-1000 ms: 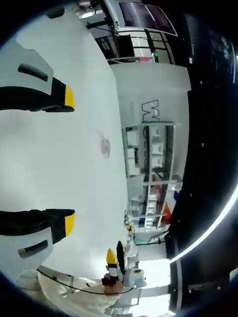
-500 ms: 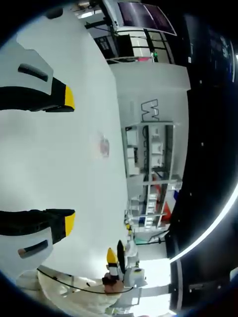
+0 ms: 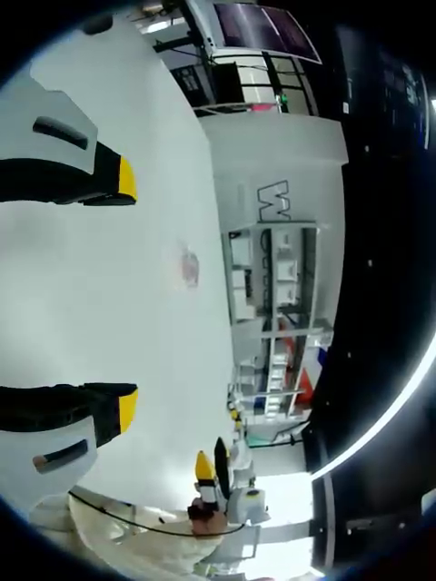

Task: Open the resealable bag by pulling the two sides of the seal apart until the entire bag opening is separated and visibly accessible.

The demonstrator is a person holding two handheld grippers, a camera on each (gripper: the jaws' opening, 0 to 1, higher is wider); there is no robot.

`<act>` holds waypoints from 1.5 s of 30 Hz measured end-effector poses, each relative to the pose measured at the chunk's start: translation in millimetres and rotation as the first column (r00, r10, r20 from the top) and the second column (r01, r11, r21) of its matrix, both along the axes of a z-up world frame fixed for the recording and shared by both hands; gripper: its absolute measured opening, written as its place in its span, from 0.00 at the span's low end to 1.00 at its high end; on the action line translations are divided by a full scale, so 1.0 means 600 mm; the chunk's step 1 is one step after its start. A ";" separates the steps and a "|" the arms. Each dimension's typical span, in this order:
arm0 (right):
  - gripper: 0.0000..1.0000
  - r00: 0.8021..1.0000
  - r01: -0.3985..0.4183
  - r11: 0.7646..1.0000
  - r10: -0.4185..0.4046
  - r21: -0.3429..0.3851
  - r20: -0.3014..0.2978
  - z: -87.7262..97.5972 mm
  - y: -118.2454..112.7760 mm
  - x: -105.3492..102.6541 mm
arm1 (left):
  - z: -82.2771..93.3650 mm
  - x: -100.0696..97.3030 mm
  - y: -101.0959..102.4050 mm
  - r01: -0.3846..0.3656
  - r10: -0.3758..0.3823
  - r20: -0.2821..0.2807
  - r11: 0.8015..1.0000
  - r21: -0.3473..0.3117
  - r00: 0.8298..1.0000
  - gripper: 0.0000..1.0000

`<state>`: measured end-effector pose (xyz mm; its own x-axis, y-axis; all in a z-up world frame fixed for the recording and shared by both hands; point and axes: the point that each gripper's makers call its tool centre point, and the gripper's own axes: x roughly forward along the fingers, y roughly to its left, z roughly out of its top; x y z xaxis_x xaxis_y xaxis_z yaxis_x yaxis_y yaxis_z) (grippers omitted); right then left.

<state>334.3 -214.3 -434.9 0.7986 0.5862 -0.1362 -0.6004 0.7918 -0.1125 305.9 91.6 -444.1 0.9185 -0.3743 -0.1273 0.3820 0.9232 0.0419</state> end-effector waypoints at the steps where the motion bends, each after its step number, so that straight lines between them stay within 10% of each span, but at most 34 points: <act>1: 0.71 1.000 0.000 1.000 0.000 -0.001 0.000 0.000 0.000 0.001 | 0.000 0.000 0.000 0.000 0.000 0.000 1.000 0.000 1.000 0.79; 45: 0.70 0.999 -0.048 0.995 0.048 -0.083 0.005 0.001 0.036 0.042 | 0.002 -0.007 0.004 -0.005 0.005 0.005 1.000 -0.007 1.000 0.79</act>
<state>359.4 -192.5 -434.3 0.7708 0.6109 -0.1806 -0.6366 0.7498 -0.1806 301.9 94.1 -443.1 0.9210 -0.3707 -0.1198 0.3774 0.9253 0.0374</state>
